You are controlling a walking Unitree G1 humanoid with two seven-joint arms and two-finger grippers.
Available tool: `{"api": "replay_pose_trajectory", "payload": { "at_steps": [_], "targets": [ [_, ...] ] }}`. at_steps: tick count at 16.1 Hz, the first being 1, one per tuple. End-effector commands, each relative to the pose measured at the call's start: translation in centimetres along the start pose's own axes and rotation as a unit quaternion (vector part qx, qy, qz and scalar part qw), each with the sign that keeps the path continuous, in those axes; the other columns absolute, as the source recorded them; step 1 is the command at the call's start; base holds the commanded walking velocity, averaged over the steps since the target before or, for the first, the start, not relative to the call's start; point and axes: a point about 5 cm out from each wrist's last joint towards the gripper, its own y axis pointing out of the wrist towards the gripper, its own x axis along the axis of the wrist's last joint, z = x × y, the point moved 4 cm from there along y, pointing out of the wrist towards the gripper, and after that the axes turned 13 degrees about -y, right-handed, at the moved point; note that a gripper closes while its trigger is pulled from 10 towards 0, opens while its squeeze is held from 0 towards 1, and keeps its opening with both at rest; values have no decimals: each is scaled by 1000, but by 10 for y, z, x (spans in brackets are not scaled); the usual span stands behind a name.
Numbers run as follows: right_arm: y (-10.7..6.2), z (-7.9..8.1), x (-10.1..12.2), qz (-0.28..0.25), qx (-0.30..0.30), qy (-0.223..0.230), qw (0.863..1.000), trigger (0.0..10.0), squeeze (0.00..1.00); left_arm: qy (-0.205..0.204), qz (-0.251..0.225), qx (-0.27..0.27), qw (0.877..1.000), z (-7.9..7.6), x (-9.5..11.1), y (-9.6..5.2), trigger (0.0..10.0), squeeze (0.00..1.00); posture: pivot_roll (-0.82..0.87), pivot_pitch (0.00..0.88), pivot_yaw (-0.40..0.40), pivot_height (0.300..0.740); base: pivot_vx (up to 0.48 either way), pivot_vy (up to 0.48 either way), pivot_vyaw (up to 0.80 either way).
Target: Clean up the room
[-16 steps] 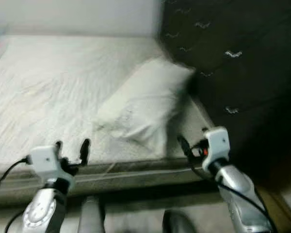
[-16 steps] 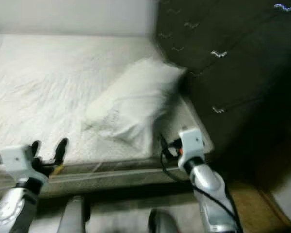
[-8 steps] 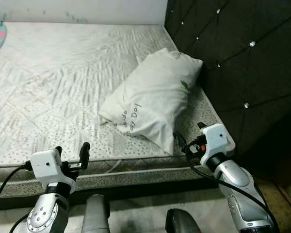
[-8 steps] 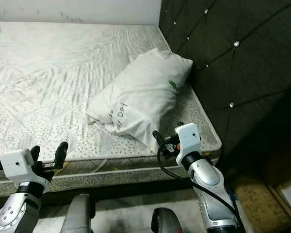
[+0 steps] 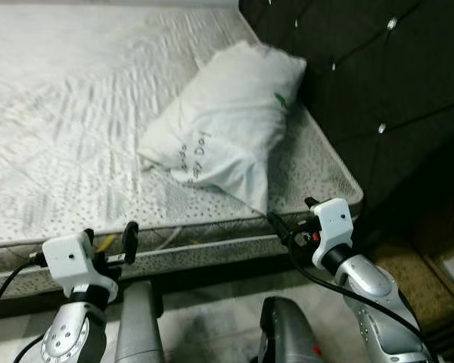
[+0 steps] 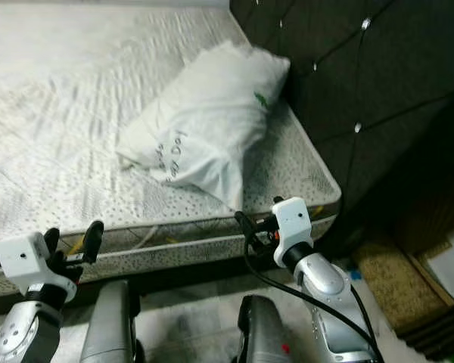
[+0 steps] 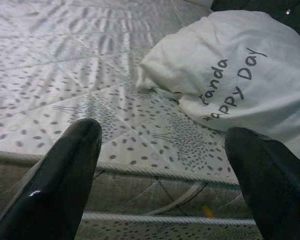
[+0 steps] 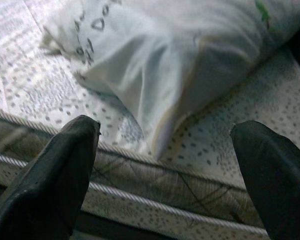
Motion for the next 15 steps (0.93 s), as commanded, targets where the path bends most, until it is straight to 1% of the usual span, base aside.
{"api": "replay_pose_trajectory", "payload": {
  "at_steps": [1,3,9,12,14,15],
  "targets": [
    [-1,-6,6,-6,-2,-9,1000,10000,0,-6,-8,-12,1000,-7,5,1,10000,0,-8,212,-93,525,0,0,0],
    [1,-8,8,-8,-2,-12,1000,10000,0,-8,-13,-18,1000,-10,7,4,10000,0,-8,214,-96,525,137,0,0],
    [4,-4,9,-11,9,-19,1000,10000,0,-11,-20,-18,1000,-11,10,5,10000,0,-2,202,-105,525,357,0,0],
    [9,-5,12,-19,3,-22,1000,10000,0,-13,-23,-28,999,-16,12,13,10000,0,0,190,-89,525,368,0,0],
    [8,-5,11,-18,0,-22,1000,10000,0,-11,-23,-30,999,-15,13,15,10000,0,1,188,-83,525,326,0,0],
    [7,-5,10,-18,-1,-22,1000,10000,0,-11,-26,-24,999,-14,14,16,10000,0,4,186,-82,525,0,0,0]
  ]
}}
